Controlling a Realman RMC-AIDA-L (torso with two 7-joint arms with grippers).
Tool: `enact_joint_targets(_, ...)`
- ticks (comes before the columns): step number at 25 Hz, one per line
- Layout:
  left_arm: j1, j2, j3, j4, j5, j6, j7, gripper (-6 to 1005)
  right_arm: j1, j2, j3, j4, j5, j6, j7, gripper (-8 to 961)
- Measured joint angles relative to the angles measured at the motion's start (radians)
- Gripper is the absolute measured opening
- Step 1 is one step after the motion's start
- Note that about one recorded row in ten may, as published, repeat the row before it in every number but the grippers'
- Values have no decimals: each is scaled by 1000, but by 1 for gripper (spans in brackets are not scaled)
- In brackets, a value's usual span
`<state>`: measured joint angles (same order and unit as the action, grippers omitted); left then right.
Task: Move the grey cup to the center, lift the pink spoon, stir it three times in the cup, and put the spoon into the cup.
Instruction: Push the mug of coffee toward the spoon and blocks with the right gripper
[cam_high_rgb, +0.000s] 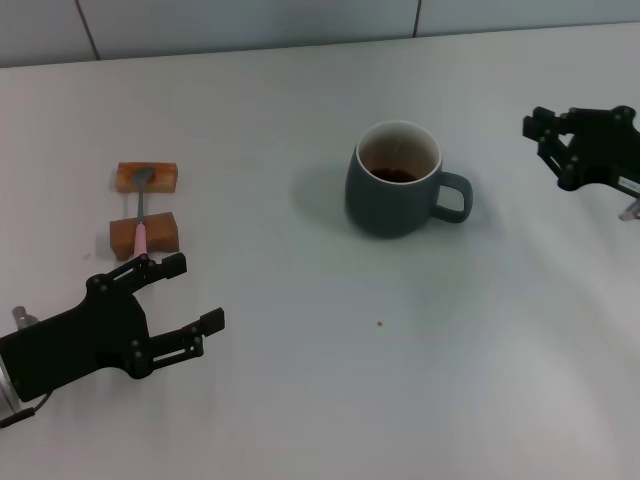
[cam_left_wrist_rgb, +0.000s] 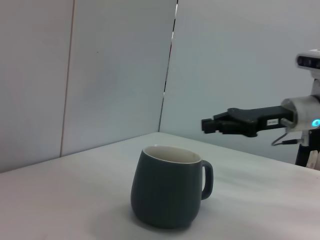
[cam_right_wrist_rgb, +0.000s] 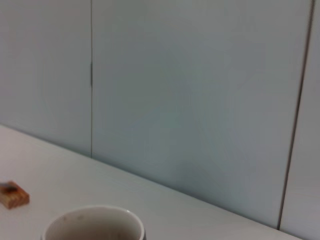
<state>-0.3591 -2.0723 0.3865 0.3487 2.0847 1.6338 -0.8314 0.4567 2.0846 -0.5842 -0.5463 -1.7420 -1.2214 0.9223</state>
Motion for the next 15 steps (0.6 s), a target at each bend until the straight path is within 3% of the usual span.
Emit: enact_joint_targets(15, -8, 0, -2, -11, -11, -6, 1, 848, 106, 2, -123, 52, 6, 216, -188, 116)
